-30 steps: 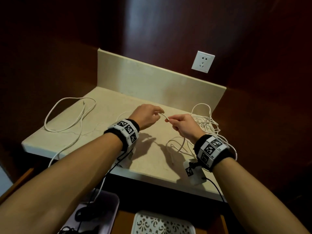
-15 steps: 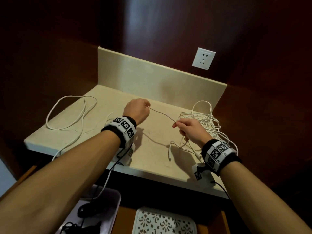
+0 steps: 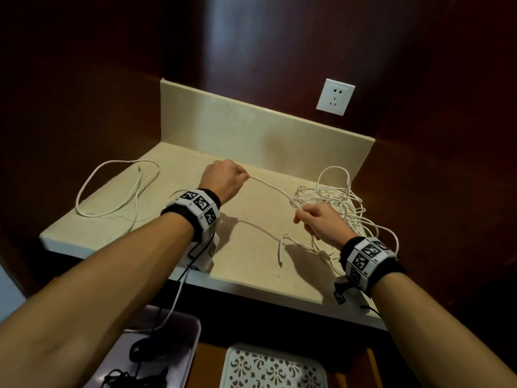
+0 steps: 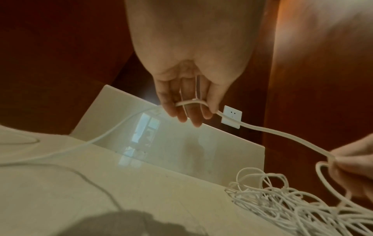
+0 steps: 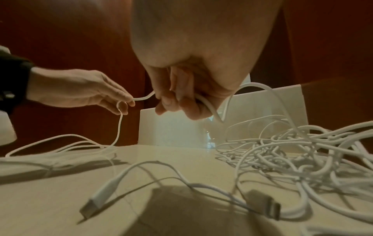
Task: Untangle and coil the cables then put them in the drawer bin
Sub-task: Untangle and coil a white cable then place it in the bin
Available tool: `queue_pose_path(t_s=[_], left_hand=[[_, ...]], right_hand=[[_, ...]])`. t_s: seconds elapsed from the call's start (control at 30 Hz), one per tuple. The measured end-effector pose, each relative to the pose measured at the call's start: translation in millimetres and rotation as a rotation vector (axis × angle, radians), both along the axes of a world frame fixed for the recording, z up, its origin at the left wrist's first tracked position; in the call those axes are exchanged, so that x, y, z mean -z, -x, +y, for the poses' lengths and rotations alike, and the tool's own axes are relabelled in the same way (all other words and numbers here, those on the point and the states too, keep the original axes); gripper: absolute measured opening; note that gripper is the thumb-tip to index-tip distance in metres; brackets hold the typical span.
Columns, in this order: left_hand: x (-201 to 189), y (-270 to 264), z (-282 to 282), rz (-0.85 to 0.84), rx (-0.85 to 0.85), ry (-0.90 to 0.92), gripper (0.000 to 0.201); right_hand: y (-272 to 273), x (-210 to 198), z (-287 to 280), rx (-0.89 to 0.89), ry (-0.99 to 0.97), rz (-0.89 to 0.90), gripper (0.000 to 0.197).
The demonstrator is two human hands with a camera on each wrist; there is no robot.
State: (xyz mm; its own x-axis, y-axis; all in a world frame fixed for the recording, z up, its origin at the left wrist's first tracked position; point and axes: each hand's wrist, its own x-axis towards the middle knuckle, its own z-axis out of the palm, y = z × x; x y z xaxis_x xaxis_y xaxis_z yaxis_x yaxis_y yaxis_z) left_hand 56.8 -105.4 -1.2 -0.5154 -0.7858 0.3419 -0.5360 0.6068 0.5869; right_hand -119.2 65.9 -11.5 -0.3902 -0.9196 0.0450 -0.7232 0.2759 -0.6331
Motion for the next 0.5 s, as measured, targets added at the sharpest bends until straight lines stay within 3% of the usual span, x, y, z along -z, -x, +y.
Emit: queue_pose_path(t_s=[0.13, 0.3, 0.4, 0.5], left_hand=[[2, 8, 10, -0.100, -0.001, 0.065, 0.027], [4, 17, 25, -0.246, 0.200, 0.233, 0.032], [3, 21, 32, -0.268, 0.347, 0.219, 0.029], [4, 17, 29, -0.240, 0.347, 0.137, 0.029]], right_hand=[[-2, -3, -5, -0.046, 0.007, 0.148, 0.026], [-6, -8, -9, -0.090, 0.015, 0.216, 0.021], [-7, -9, -11, -0.100, 0.000, 0.299, 0.023], [-1, -7, -11, -0.073, -0.027, 0.344, 0.024]])
